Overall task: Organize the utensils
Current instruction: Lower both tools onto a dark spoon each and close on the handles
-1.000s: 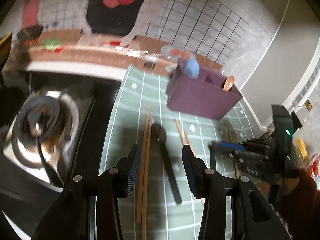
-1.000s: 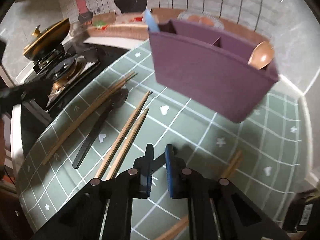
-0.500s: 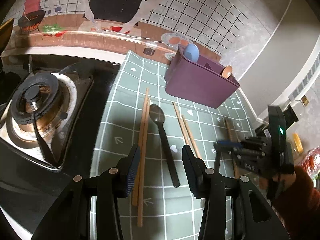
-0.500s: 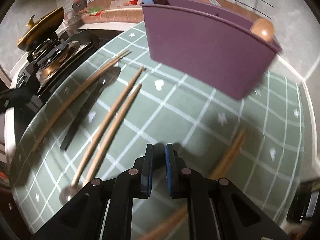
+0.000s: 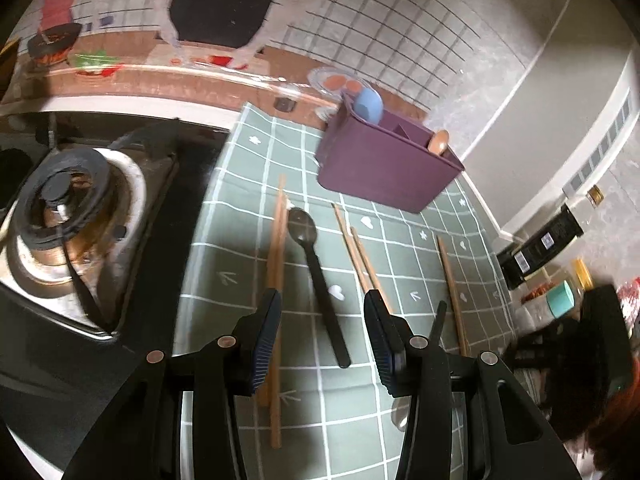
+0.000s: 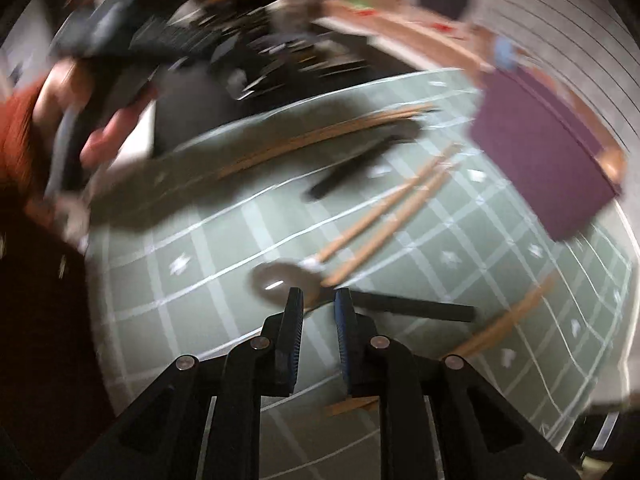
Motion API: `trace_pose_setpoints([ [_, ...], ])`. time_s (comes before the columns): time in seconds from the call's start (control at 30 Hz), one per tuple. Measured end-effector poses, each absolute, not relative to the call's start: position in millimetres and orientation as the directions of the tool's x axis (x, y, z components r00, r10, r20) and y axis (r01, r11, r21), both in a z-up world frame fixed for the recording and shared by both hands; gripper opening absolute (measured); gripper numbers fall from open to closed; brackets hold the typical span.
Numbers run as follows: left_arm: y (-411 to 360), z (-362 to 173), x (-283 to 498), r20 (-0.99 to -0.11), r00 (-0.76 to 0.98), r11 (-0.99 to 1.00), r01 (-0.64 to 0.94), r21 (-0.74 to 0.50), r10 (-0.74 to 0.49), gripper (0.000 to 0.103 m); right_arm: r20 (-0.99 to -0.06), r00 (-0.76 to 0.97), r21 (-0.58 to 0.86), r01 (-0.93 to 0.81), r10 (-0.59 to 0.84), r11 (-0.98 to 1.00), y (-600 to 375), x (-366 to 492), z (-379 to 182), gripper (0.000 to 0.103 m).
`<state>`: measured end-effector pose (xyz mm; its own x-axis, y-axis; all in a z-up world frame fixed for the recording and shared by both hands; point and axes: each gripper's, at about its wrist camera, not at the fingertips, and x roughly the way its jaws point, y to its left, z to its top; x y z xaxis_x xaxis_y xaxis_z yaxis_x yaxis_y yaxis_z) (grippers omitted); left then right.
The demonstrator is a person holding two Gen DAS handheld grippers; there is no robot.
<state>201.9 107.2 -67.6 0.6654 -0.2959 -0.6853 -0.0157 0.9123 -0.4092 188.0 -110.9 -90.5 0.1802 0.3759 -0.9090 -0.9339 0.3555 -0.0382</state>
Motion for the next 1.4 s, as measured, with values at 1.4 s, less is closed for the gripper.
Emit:
trace_pose_setpoints([
  [1.4,121.0,-79.0,197.2,-0.715,0.646,0.904,-0.09,-0.419,-0.267,0.044,-0.875,0.344,-0.139,-0.853,0.342,0.503,-62.5,251.1,-118.9,0.031],
])
